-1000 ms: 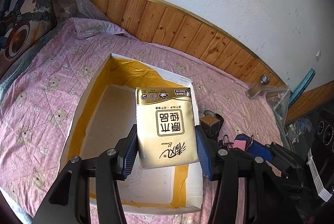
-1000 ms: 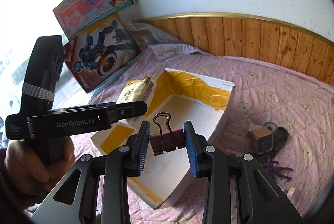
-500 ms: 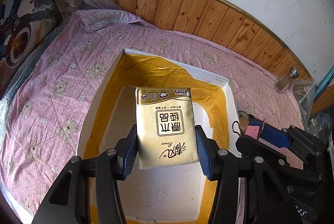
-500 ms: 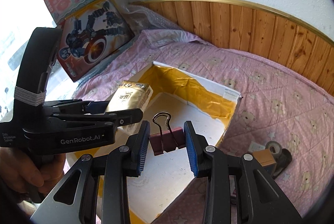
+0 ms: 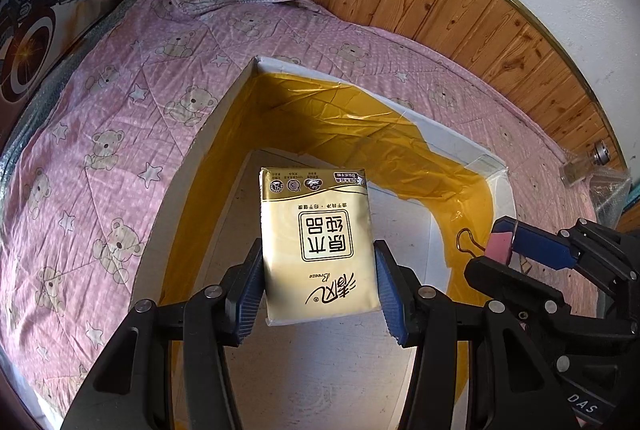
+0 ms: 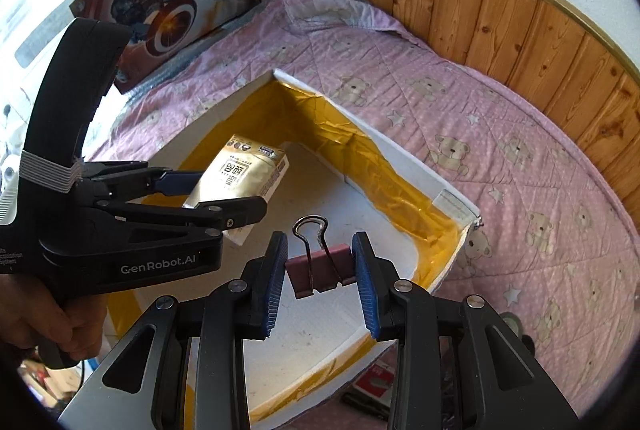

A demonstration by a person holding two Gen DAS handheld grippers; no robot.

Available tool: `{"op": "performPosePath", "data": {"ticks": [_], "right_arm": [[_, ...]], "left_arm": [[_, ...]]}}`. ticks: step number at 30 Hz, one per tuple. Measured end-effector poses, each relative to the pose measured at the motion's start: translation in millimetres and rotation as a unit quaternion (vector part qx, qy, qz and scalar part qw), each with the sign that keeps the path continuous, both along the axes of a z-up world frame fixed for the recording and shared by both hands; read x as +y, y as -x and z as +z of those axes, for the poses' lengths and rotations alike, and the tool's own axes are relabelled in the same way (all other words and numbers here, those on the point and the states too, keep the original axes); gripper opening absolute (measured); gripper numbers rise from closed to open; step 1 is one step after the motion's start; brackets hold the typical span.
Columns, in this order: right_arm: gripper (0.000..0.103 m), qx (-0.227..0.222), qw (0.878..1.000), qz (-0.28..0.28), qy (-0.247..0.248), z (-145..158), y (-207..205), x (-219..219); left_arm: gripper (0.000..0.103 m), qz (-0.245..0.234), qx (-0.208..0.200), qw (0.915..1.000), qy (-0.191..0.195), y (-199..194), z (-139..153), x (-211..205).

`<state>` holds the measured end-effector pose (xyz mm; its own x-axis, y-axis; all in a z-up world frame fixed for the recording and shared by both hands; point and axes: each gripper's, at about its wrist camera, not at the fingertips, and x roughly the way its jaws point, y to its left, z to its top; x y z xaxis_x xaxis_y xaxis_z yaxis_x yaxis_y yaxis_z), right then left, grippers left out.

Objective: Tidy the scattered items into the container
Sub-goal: 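Lower both items into the box while the right tool opens to drop the clip, then open the left tool to release the tissue pack inside the box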

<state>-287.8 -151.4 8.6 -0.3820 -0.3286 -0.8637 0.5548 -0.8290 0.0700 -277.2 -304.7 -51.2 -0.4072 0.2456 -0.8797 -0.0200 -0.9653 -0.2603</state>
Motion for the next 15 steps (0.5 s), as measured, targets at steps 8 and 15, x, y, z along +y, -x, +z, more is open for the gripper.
{"op": "performPosePath", "data": {"ticks": [8, 15], "right_arm": [[0.037, -0.007, 0.998, 0.035, -0.051, -23, 16, -18], [0.044, -0.01, 0.998, 0.02, -0.051, -32, 30, -16]], "left_arm": [[0.053, 0.012, -0.022, 0.9997, 0.001, 17, -32, 3], [0.057, 0.016, -0.022, 0.9991, 0.032, 24, -42, -1]]}}
